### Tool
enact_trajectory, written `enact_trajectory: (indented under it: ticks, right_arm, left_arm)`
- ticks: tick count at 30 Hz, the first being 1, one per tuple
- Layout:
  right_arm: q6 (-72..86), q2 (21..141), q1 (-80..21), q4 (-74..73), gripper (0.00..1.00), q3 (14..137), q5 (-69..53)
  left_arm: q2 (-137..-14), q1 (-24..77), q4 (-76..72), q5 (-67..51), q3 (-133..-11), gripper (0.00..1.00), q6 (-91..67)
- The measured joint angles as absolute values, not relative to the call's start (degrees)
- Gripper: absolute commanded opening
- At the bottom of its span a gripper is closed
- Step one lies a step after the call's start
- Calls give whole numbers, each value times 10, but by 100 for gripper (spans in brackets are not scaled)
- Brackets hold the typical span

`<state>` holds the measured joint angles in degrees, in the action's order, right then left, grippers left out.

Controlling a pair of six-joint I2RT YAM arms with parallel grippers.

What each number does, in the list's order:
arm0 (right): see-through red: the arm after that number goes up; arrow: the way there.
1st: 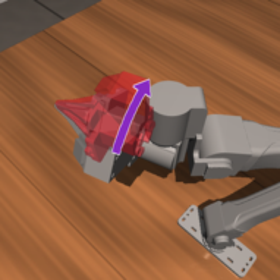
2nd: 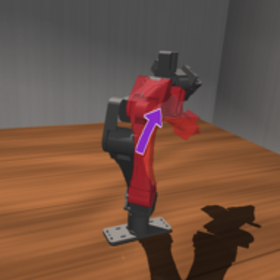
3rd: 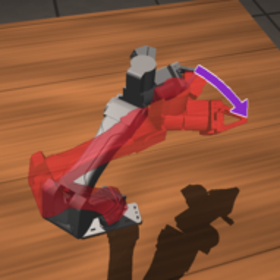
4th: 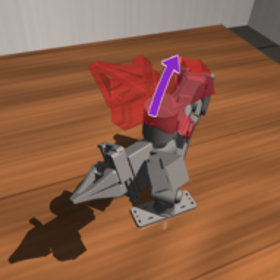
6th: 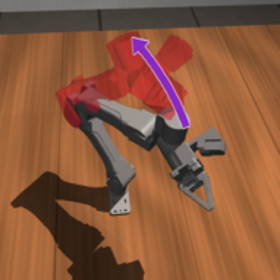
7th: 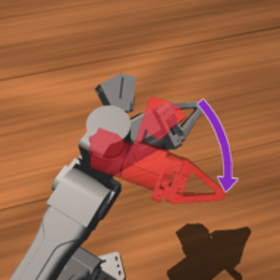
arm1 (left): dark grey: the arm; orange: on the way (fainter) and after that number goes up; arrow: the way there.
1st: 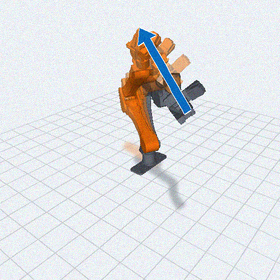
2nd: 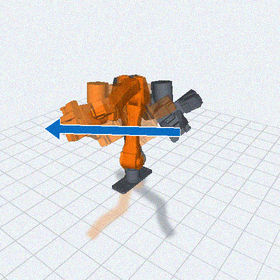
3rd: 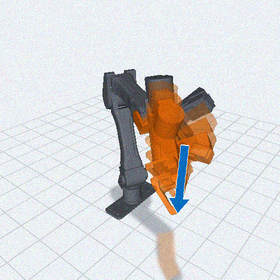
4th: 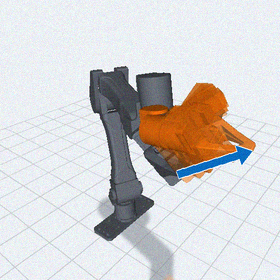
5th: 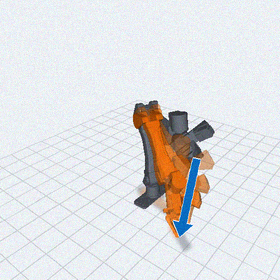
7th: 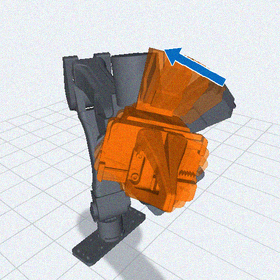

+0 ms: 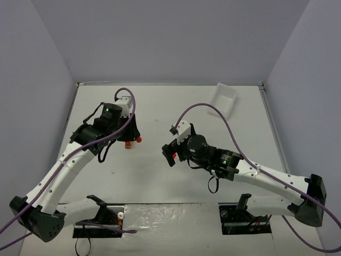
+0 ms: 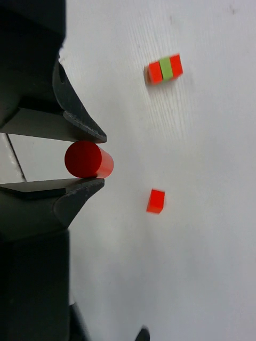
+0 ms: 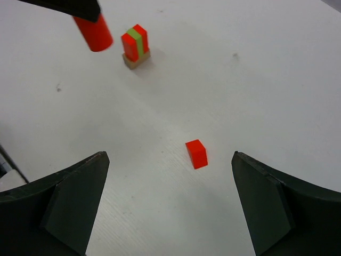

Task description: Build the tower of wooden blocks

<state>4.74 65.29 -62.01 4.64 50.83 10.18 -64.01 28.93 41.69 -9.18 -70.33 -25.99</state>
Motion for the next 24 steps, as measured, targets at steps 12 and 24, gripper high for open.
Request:
enact_trajectory:
  ticks: [12, 24]
  right_arm:
    - [90, 625, -421, -56, 100, 504, 89]
    - [79, 627, -360, -74, 100, 498, 34]
  left_arm:
    - [-749, 282, 405, 96, -725, 0, -266]
    - [-792, 262, 354, 134, -701, 1, -276]
